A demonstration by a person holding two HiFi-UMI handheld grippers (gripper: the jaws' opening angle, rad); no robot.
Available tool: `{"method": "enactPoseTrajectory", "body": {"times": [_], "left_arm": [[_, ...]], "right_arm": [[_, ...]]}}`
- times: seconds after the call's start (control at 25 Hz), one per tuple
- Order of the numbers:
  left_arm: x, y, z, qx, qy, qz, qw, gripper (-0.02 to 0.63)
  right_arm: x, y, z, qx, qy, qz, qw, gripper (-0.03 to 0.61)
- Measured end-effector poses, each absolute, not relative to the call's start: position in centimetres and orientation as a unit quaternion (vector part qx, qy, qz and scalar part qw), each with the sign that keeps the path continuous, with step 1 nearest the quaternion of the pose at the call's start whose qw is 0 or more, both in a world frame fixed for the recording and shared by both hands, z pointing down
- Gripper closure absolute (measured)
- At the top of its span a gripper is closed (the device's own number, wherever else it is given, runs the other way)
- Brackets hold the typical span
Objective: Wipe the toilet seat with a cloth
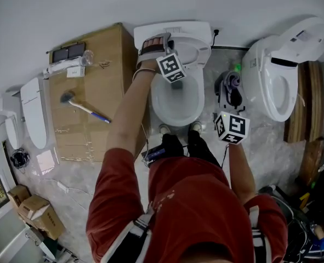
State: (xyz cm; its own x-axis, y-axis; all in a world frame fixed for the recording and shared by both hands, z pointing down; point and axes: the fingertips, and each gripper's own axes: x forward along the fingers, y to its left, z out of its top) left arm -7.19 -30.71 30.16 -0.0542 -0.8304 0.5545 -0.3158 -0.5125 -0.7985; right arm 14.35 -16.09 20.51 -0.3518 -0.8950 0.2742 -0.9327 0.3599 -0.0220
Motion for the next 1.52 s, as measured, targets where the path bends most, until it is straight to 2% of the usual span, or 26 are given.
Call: {"method": "enactPoseTrajectory", "body": {"times": [0.12,0.24,0.32,0.68,1.12,1.52], "left_arm": [[-7.1,-30.7,29.7,-0.648,0.449,-0.571,0.230,0.483],[-6.8,-30.5,29.2,-0.650,0.462,-0.552,0.245,0.543],[-6.9,-30.4,28.9,-0.649,0.467,-0.546,0.249,0.551],[-6.1,-28.3,28.5,-0.663,0.468,-0.532,0.241,0.565],[-4.0,-21.2,28.9,-0.694,0.396,-0.545,0.255,0.566],[-1.6,-12.9,32.2,-0.727,0.320,-0.571,0.208,0.563]], "right_arm": [[14.4,-16.0,20.6,0.559,-0.817,0.088,0.110,0.485],[14.2,-16.0,20.6,0.557,-0.819,0.088,0.110,0.485],[13.8,-15.9,20.7,0.554,-0.821,0.088,0.110,0.485],[13.5,-15.0,20.4,0.548,-0.825,0.085,0.111,0.485],[13.3,-13.4,21.1,0.539,-0.829,0.093,0.111,0.485],[13.4,-11.7,22.3,0.531,-0.833,0.097,0.120,0.485]]}}
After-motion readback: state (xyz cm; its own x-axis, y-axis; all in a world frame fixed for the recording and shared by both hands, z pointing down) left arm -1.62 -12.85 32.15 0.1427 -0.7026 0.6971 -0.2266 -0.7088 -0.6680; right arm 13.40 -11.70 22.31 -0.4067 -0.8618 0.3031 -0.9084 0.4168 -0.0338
